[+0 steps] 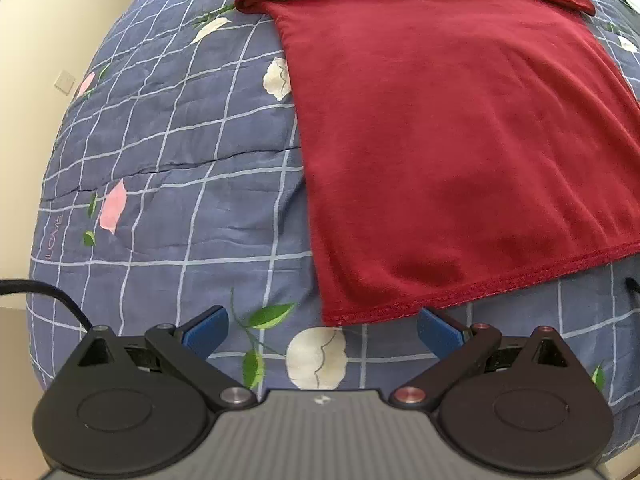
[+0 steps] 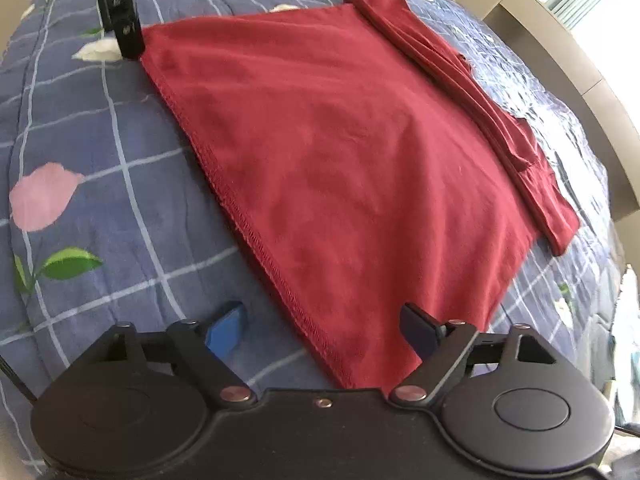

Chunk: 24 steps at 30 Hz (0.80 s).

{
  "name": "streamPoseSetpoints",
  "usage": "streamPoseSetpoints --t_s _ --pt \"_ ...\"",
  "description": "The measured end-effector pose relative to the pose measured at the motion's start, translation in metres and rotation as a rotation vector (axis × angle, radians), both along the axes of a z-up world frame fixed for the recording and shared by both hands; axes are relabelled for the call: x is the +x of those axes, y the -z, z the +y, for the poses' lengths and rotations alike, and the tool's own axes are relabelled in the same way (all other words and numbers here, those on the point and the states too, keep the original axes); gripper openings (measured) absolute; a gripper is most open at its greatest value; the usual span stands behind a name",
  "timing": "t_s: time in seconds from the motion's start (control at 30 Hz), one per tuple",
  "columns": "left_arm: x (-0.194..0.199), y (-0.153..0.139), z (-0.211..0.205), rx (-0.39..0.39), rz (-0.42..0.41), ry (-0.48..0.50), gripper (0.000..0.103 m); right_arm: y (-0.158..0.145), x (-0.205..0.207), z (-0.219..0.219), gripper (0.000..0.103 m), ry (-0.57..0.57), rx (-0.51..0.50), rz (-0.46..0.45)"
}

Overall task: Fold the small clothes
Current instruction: 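Move the right gripper to the hem corner and close on it, then close the left gripper on the hem beside the right gripper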

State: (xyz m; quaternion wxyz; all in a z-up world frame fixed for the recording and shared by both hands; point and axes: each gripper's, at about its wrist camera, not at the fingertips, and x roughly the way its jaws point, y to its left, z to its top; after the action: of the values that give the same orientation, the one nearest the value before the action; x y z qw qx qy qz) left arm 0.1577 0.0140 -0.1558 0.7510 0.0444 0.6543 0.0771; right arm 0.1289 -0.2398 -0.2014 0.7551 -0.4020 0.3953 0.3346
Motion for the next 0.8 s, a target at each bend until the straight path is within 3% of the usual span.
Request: streamPoseSetpoints --t_s 0.1,0.17,0.33,0.47,0.63,0.8 --pt "0.001 0.0 -0.005 -0.012 0.007 -0.014 0.103 -0.001 0.011 -0.003 0.061 0.002 0.045 0.041" --pt "0.002 0.001 -0.009 -0.017 0.01 -0.02 0.103 -0.002 0.018 -0.006 0.042 -0.002 0.076 0.078" --pt "0.001 0.001 -0.02 -0.029 0.021 -0.043 0.103 -0.008 0.03 -0.009 0.017 -0.013 0.117 0.119" --pt "-0.005 0.001 -0.033 -0.045 0.011 -0.04 0.103 -0.017 0.056 -0.019 0.011 0.061 0.218 0.234" --pt "-0.026 0.0 -0.061 -0.097 -0.031 0.032 0.103 -0.028 0.084 -0.032 0.011 0.145 0.352 0.386" --pt "-0.037 0.002 -0.103 -0.011 -0.123 0.176 0.103 -0.036 0.105 -0.043 0.01 0.198 0.445 0.483"
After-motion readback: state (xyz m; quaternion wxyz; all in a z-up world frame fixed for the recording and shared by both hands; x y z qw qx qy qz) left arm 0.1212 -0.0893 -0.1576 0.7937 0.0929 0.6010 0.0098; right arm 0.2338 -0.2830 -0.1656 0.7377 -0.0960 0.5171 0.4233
